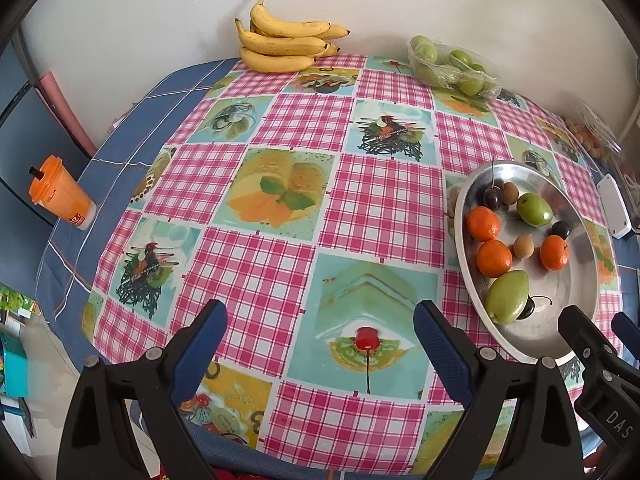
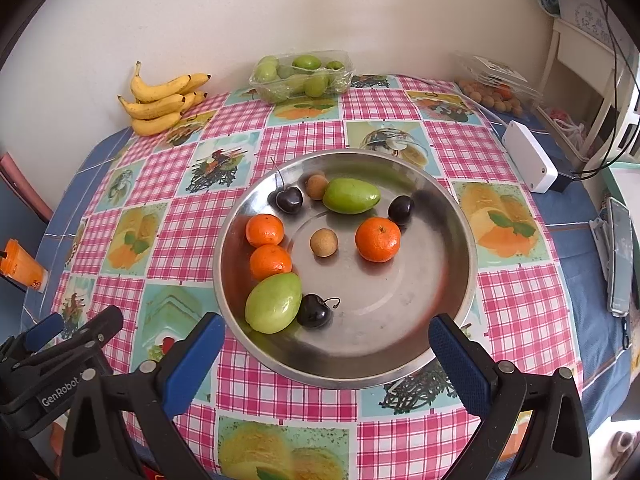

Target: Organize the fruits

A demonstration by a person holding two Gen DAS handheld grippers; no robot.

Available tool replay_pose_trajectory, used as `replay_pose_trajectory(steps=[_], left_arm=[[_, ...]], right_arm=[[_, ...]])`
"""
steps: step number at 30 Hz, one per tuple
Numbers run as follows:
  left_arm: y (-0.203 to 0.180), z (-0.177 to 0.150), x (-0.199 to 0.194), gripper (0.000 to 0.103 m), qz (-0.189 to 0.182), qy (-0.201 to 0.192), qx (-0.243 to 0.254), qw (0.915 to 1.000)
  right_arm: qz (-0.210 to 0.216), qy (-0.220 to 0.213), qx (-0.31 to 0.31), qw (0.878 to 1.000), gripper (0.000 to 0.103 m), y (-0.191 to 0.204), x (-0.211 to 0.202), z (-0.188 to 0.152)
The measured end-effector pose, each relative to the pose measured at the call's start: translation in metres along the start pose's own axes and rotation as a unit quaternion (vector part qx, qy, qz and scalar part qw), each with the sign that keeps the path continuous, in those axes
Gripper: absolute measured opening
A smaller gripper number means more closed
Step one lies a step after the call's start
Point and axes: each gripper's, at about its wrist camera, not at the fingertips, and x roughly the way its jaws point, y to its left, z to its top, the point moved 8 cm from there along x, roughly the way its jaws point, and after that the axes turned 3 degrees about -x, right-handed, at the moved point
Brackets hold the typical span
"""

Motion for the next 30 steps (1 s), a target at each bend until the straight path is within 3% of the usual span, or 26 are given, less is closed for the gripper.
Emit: replay_pose_trajectory(steps=[30], left_arm=[[0.0085, 0.0013, 0.0062, 0.094, 0.036, 0.011, 0.001, 0.9993]], right_arm=[[0.019, 0.015, 0.013, 1.000, 0.103, 0.0003, 0.0099, -0.0021]])
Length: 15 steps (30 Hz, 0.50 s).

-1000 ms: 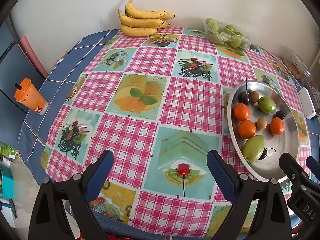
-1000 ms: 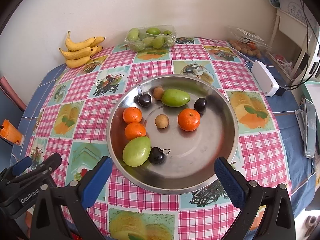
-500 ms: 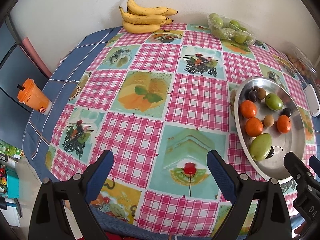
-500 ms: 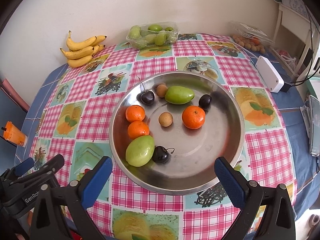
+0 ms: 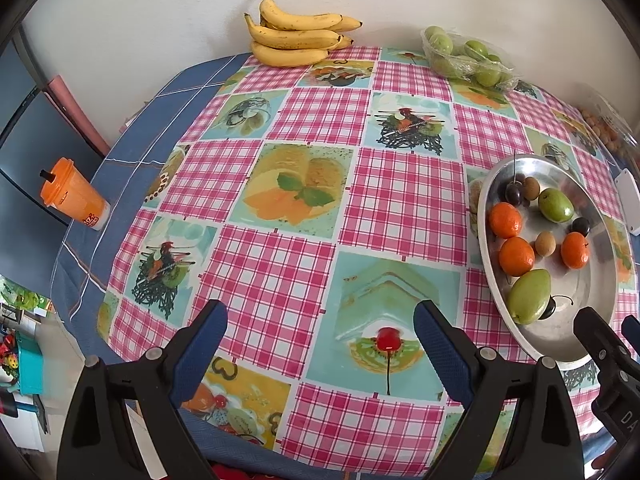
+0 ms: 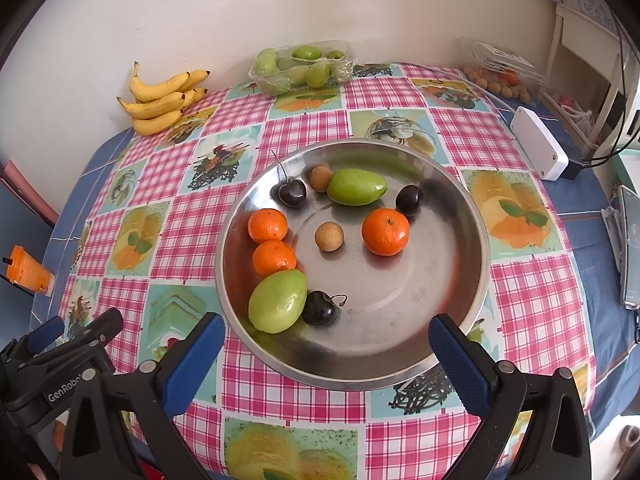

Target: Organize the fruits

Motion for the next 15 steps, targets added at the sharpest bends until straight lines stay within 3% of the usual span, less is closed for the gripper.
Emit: replay_pose_trajectory(steps=[12, 15], left_arm=[[0.0033, 0.0008, -0.0001, 0.094, 0.005, -0.003, -0.006, 1.0000], [0.0060, 0.0039, -0.0057, 0.094, 0.006, -0.020, -0.009, 0.9997]], right_arm=[[0.000, 0.002, 0.001, 1.000, 0.103, 0.0001, 0.0008, -0.0005], [0.000, 0.001, 0.001, 1.000, 0.103, 0.0001, 0.0007, -0.0004]])
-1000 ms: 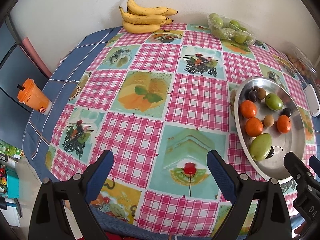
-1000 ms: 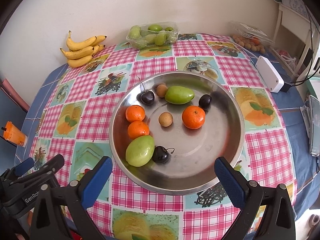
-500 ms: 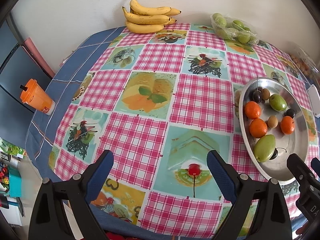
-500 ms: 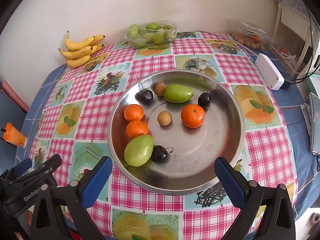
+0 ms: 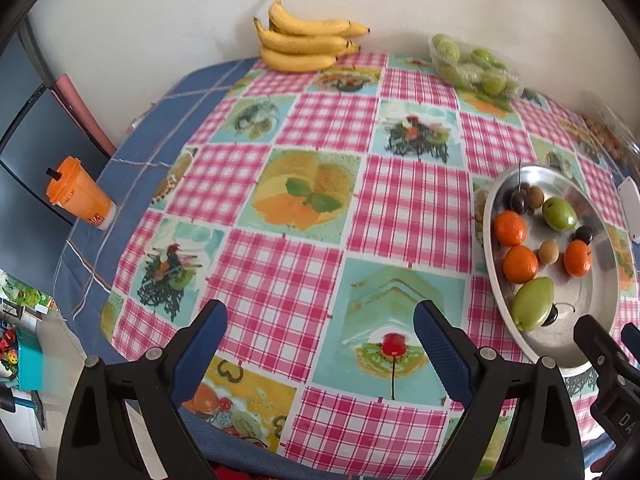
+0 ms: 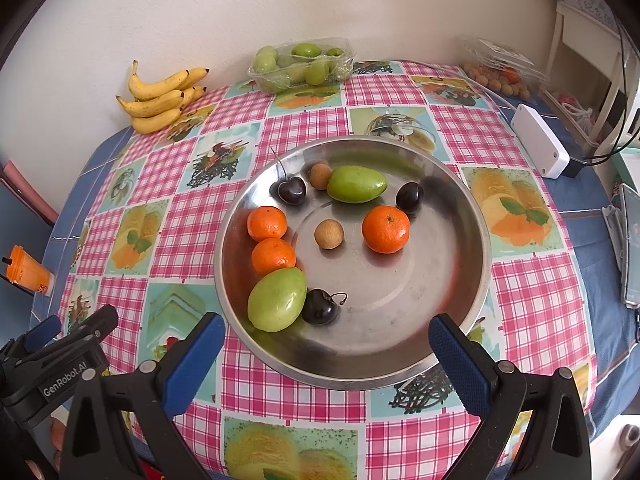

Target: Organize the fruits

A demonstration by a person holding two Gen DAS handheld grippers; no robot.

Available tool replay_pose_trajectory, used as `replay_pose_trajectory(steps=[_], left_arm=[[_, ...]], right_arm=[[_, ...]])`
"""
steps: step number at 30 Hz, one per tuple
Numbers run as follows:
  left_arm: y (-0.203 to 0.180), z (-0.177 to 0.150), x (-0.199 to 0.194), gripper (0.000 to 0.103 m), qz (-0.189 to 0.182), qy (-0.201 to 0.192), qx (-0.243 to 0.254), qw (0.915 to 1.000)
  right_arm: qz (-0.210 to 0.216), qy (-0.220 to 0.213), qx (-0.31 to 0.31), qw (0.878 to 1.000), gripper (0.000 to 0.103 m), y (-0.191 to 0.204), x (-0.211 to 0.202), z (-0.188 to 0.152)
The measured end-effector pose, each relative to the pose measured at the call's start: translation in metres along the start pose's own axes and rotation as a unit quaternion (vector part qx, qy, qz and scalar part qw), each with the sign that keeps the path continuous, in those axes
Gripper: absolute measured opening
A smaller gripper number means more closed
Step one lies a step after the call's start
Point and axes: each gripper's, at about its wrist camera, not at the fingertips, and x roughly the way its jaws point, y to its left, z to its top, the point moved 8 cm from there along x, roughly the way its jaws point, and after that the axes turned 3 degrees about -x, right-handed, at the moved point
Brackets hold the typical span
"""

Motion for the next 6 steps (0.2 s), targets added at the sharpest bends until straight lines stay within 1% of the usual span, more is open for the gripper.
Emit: replay_pose_trajectory(steps=[2, 6], left_arm=[[0.0017, 0.0028, -0.0036, 0.094, 0.002, -0.012, 0.000, 0.9999], [0.0039, 0.0031, -0.0018, 0.094, 0.001, -0.009, -0.006, 0.9999]], right_arm=[[0.000, 0.000, 0.000, 1.000, 0.103, 0.0000, 0.0000, 0.0001], [0.000, 0.000, 0.000, 1.000, 0.103, 0.0002, 0.0006, -0.0004]])
